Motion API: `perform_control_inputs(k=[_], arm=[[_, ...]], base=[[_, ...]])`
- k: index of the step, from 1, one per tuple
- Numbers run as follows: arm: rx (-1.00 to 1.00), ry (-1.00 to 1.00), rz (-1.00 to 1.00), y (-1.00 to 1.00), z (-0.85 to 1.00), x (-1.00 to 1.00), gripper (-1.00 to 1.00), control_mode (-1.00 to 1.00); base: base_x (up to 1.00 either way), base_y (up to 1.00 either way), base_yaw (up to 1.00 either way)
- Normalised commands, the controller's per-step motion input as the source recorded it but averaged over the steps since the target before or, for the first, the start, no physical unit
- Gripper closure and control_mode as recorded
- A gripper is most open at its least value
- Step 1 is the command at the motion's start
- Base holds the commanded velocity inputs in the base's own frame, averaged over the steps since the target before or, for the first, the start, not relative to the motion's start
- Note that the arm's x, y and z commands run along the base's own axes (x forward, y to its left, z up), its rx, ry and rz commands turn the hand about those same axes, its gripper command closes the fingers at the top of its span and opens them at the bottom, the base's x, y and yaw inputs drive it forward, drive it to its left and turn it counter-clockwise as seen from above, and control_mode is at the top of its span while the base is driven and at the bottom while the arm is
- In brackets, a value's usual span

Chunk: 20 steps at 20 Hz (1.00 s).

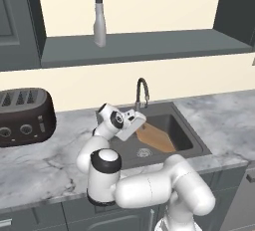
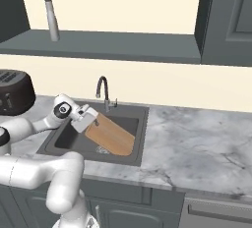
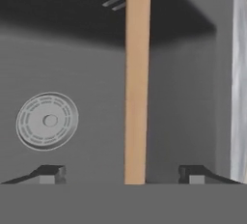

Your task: Move the cutting board and knife to the sink. Then move spray from the shelves to the counter.

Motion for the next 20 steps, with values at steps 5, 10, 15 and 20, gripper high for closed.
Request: perform_control_inputs(k=[5, 10, 15, 20], arm=[[0.05, -0.02, 0.02, 0.15, -0.09, 0.05, -1.0, -1.0], [0.07, -0.04, 0.01, 0.21, -0.05, 0.06, -1.0, -1.0], [0.1, -0.04, 0.0, 0.17, -0.01, 0.09, -1.0, -1.0], [0.08, -0.06, 0.0, 0.26, -0.02, 0.06, -1.0, -1.0]], base=[[0.0, 0.0, 0.0], [0.0, 0.0, 0.0], [0.0, 0.0, 0.0], [0.0, 0.0, 0.0]])
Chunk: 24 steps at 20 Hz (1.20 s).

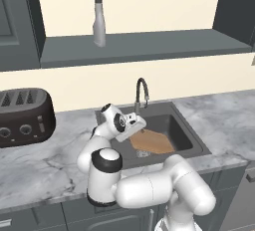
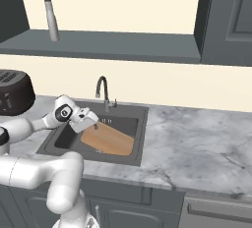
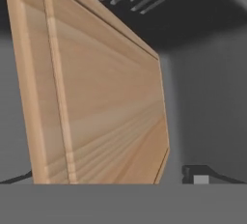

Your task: Move the cutting board and knife to the sink. Then move spray from the shelves to the counter.

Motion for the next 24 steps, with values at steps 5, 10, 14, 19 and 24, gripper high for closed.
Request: perform_control_inputs(k=[5, 10, 14, 19, 24], arm=[[0.08, -0.01, 0.03, 0.28, 0.07, 0.06, -1.0, -1.0], [0.04, 0.0, 0.05, 0.28, 0.19, 0.04, -1.0, -1.0], [0.04, 0.0, 0.12, 0.31, 0.26, 0.0, -1.0, -1.0], [0.06, 0.0, 0.13, 0.34, 0.23, 0.0, -1.0, -1.0], [0.06, 0.0, 0.11, 0.28, 0.11, 0.0, -1.0, -1.0]], base=[[0.0, 0.0, 0.0], [0.0, 0.0, 0.0], [0.0, 0.0, 0.0], [0.0, 0.0, 0.0], [0.0, 0.0, 0.0]])
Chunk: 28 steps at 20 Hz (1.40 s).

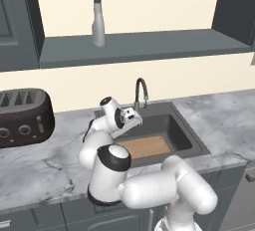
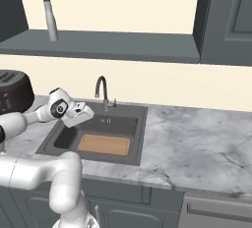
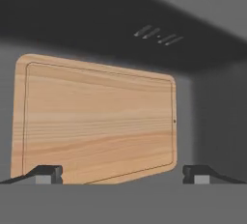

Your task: Move the cutting board and knife to the sink. Then move spray from the shelves to the counter.

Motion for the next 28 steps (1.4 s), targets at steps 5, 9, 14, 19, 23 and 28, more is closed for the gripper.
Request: perform_control_inputs(k=[5, 9, 14, 19, 23, 28], arm=[[0.06, -0.05, 0.1, 0.14, 0.0, 0.0, -1.0, -1.0], [0.13, -0.07, 0.12, 0.14, 0.15, -0.08, -1.0, -1.0], [0.14, -0.07, 0.15, 0.23, 0.24, -0.28, -1.0, -1.0], [0.13, -0.04, 0.09, 0.19, 0.41, -0.31, -1.0, -1.0], [0.14, 0.0, 0.01, 0.03, 0.5, -0.36, -1.0, -1.0], [0.13, 0.0, 0.0, -0.03, 0.48, -0.47, -1.0, -1.0]], base=[[0.0, 0.0, 0.0], [0.0, 0.0, 0.0], [0.0, 0.0, 0.0], [0.0, 0.0, 0.0], [0.0, 0.0, 0.0], [0.0, 0.0, 0.0]])
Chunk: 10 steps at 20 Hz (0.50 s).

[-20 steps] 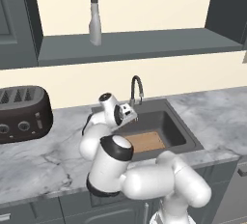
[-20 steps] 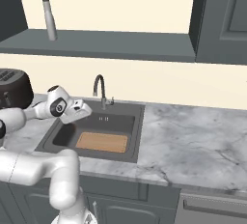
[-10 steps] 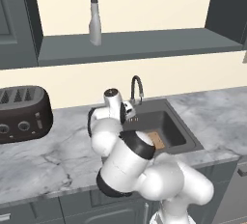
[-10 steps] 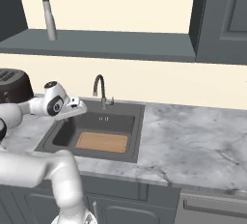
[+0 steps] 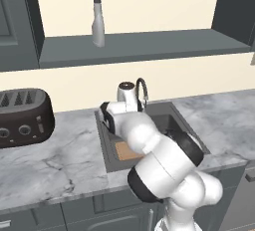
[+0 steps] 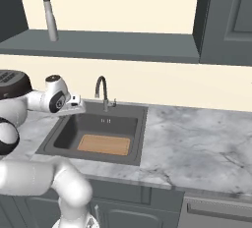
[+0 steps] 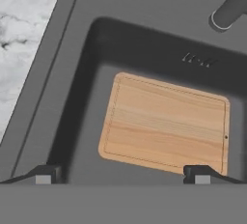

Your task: Move the cutting board and knife to the sink. Then move spray from the shelves to the counter.

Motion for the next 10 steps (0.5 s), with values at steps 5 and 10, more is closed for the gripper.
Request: perform_control_inputs(k=[5, 10], arm=[[0.09, 0.0, 0.0, -0.14, 0.37, -0.53, -1.0, -1.0], [0.03, -0.03, 0.0, -0.27, 0.29, -0.55, -1.0, -1.0]], base=[[0.0, 0.0, 0.0], [0.0, 0.0, 0.0]])
